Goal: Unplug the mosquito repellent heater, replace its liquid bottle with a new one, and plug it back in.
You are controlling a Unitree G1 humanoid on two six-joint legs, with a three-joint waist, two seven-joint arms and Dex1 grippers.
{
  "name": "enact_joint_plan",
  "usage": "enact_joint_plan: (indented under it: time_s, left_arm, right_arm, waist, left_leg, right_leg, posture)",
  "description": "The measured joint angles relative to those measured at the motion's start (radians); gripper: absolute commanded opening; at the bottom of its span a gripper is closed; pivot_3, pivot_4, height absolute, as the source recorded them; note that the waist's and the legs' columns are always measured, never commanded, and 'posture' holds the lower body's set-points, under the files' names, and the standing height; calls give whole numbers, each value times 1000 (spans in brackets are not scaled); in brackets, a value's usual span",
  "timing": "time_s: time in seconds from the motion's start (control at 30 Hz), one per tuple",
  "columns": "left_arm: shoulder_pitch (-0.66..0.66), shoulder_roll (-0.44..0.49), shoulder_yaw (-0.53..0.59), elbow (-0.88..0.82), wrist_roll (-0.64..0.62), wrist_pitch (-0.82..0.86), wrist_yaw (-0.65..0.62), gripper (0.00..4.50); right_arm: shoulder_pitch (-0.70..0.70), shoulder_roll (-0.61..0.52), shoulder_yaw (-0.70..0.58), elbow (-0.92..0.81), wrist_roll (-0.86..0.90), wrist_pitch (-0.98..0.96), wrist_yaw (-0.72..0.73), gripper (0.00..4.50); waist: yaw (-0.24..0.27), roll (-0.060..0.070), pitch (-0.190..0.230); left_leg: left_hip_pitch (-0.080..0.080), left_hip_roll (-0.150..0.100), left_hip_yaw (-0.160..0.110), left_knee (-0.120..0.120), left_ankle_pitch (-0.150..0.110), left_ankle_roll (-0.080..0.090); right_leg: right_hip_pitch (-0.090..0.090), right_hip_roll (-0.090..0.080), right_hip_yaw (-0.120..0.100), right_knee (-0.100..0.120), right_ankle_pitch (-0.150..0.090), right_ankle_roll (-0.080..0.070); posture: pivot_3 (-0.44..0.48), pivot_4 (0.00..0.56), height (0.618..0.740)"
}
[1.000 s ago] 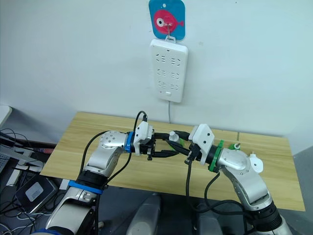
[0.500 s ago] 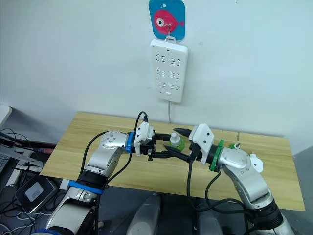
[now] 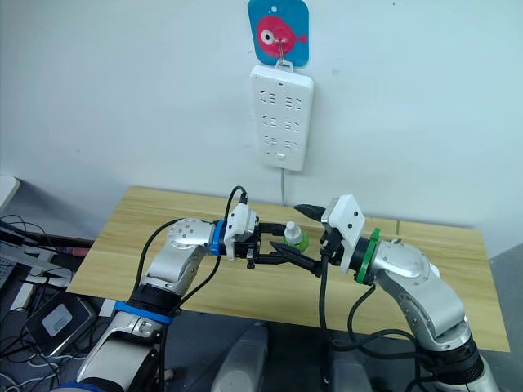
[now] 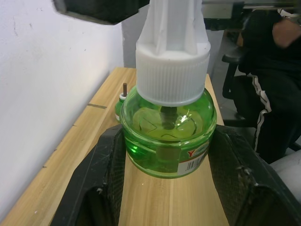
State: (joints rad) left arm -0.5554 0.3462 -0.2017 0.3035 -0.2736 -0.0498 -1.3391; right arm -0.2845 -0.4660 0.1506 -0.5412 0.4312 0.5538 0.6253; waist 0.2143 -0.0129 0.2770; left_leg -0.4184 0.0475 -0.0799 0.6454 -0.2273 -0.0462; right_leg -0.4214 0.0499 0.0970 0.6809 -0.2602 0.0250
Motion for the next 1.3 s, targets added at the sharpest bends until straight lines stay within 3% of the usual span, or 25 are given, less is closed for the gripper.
enact_joint_plan:
  time_s: [0.37,0.9,1.1,1.3]
  left_arm:
    - [0,-1,-6,0,2,0,3,2186]
    - [0,1,-7,1,1,-2,-1,2186]
    - [-2,-2,-7,5,1,-2,-3,2186]
    - [-7,-7,-8,6,2,-3,-3,2186]
  right_arm:
    - [10,-34,15,38,-88,-25,4,4287]
    - [134,-184,-207,-30,71,24,94,4287]
    - [72,-121,-166,-67,181,109,77,4287]
    - [11,-46,-84,-69,174,132,16,4128]
  waist:
    - [1,0,0]
    - [-3,0,0]
    - [-21,0,0]
    - [-27,0,0]
  left_leg:
    - [-1,0,0,0,0,0]
    - [0,0,0,0,0,0]
    - [0,0,0,0,0,0]
    - [0,0,0,0,0,0]
  right_leg:
    - [0,0,0,0,0,-1]
    - [0,0,0,0,0,-1]
    - [0,0,0,0,0,-1]
    - [0,0,0,0,0,-1]
  posture:
    - [310,220,740]
    - [288,227,740]
    - [288,226,740]
    - [292,229,740]
